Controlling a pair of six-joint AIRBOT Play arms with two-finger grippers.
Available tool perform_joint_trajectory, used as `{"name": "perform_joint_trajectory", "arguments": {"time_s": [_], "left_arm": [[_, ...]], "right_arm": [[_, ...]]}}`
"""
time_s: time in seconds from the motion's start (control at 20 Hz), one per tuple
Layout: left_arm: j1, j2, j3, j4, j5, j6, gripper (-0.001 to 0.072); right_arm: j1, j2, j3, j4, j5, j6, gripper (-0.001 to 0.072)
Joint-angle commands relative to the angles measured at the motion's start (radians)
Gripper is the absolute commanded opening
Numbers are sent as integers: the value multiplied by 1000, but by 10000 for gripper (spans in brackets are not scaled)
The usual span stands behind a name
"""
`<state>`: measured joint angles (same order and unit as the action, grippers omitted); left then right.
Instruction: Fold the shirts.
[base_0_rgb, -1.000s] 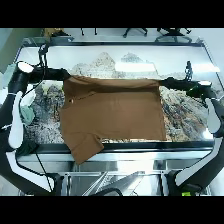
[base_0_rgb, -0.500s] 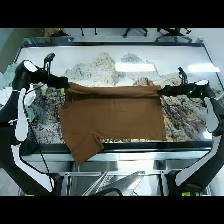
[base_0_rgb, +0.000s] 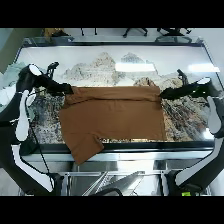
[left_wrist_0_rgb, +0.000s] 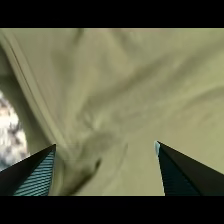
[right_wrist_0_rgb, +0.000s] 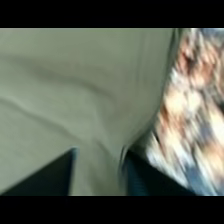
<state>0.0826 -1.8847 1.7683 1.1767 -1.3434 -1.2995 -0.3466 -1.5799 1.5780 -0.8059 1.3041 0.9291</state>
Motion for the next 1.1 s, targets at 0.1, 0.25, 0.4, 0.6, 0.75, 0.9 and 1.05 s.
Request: {"name": "perform_joint_trajectory", "arguments": {"time_s": [0.1, 0.25, 0.4, 0.6, 0.75, 0.9, 1.05], "left_arm": [[95, 140, -190, 2, -253, -142, 689], [124, 356, -601, 2, -215, -142, 688], [134, 553, -951, 1, -129, -142, 689], [132, 700, -1211, -134, 73, -103, 688], [132, 735, -1308, -184, 166, -85, 688], [132, 705, -1354, -240, 196, -32, 688], [132, 659, -1377, -440, 190, 93, 684]], "right_arm": [[-114, 151, -138, -185, 92, 145, 459], [-202, 245, -331, -188, 80, 142, 454], [-255, 318, -470, -186, 49, 133, 365], [-252, 363, -538, -185, 44, 126, 366], [-252, 383, -596, -170, 50, 113, 366], [-248, 389, -681, -124, 42, 92, 366], [-237, 391, -754, -125, 40, 88, 366]]}}
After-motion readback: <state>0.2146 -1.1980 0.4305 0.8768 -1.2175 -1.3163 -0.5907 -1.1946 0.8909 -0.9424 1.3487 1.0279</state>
